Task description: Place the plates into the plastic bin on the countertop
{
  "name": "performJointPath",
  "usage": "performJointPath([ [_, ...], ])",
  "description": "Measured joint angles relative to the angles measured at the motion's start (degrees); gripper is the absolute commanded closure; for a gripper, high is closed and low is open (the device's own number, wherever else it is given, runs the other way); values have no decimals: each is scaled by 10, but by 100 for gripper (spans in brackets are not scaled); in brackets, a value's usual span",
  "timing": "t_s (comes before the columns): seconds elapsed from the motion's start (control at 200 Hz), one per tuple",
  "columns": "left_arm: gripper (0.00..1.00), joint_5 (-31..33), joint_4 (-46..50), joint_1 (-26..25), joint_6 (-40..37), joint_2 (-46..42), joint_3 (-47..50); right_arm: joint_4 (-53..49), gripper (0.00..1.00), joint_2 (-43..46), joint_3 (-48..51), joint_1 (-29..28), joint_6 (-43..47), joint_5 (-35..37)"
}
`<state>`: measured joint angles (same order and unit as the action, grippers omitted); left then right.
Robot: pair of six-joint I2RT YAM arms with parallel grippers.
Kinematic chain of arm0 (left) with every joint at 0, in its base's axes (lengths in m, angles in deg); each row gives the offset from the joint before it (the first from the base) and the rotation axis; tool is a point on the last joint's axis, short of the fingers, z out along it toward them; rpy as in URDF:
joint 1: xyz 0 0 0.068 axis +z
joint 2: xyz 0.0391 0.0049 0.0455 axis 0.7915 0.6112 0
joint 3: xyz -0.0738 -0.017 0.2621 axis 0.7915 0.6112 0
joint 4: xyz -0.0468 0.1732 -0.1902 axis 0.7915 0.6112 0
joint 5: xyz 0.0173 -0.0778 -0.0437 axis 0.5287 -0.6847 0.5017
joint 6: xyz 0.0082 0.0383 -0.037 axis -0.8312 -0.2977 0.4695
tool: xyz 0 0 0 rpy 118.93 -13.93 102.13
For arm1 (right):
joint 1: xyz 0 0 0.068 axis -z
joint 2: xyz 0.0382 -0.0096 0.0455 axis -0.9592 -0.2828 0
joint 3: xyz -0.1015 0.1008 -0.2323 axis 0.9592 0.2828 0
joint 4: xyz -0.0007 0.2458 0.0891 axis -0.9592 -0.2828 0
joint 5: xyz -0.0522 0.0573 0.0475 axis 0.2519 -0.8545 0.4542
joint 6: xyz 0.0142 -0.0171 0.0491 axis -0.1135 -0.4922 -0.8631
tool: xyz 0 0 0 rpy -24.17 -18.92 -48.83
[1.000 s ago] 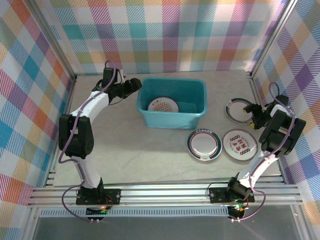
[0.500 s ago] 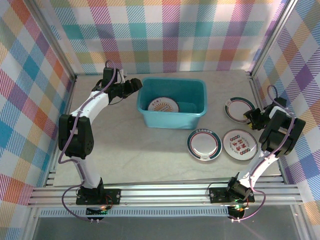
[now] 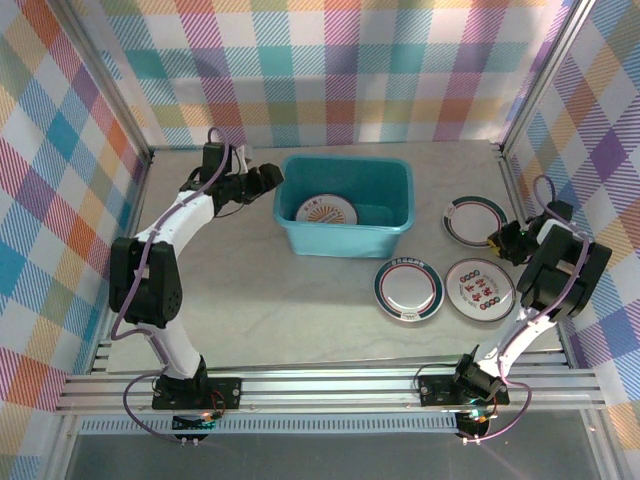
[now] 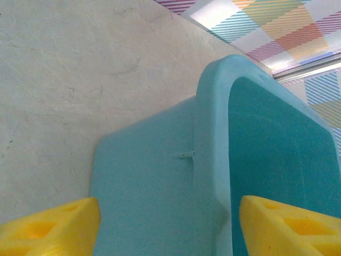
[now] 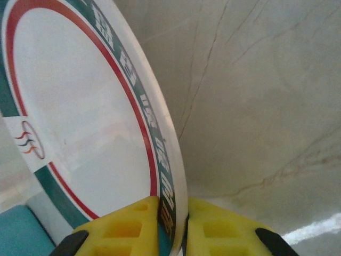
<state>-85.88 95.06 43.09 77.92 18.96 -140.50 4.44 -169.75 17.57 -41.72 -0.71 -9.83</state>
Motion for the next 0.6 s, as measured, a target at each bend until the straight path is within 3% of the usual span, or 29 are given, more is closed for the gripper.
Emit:
performJointPath([
  [0.285, 30, -11, -17, 0, 4, -9, 16, 23, 98, 65, 39, 0, -8, -14],
  [0.6, 30, -17, -33, 0, 16, -35, 33, 35, 100, 90, 69, 0, -17, -27],
])
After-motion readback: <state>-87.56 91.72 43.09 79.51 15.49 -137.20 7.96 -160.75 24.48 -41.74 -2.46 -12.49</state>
